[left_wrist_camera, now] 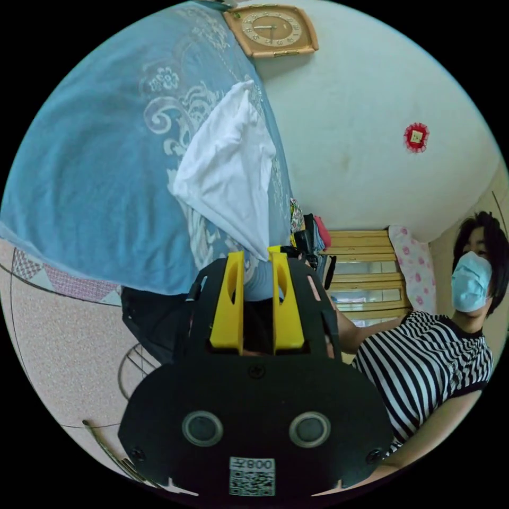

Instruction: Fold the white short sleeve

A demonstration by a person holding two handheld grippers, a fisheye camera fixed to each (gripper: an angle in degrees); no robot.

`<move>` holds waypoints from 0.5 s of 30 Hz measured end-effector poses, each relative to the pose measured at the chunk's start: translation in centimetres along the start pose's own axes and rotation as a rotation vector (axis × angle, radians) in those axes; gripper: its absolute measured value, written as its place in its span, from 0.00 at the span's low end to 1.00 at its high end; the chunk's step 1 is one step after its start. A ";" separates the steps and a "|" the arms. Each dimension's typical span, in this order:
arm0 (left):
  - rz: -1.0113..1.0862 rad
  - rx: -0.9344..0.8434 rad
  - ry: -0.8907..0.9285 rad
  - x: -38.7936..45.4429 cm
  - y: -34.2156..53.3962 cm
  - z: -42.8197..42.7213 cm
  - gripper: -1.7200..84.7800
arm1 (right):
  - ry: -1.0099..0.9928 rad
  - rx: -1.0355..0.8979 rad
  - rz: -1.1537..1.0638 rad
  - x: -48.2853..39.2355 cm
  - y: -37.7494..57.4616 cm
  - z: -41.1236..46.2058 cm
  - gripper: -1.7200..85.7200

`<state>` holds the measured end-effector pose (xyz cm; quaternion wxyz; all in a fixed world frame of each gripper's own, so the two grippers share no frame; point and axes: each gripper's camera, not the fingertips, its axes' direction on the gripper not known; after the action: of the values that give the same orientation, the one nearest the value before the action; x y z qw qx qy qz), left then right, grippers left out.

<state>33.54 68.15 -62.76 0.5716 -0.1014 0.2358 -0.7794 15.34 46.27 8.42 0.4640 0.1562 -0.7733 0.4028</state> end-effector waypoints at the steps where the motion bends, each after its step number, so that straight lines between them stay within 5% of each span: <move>1: -0.004 -0.037 0.015 -0.2 -0.4 0.7 0.11 | -0.029 0.001 0.013 0.8 -0.1 -0.3 0.10; 7: -0.015 -0.135 0.060 -1.5 -2.8 2.6 0.12 | -0.102 -0.003 0.042 4.2 -0.4 -1.7 0.08; 15: -0.137 0.053 0.123 -6.0 -2.7 -1.7 0.15 | -0.251 0.031 -0.019 5.2 1.3 -4.8 0.05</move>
<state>32.47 74.84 -62.30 0.5037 -0.0543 0.2422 -0.8274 14.69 51.48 13.38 0.3651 0.2195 -0.8175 0.3876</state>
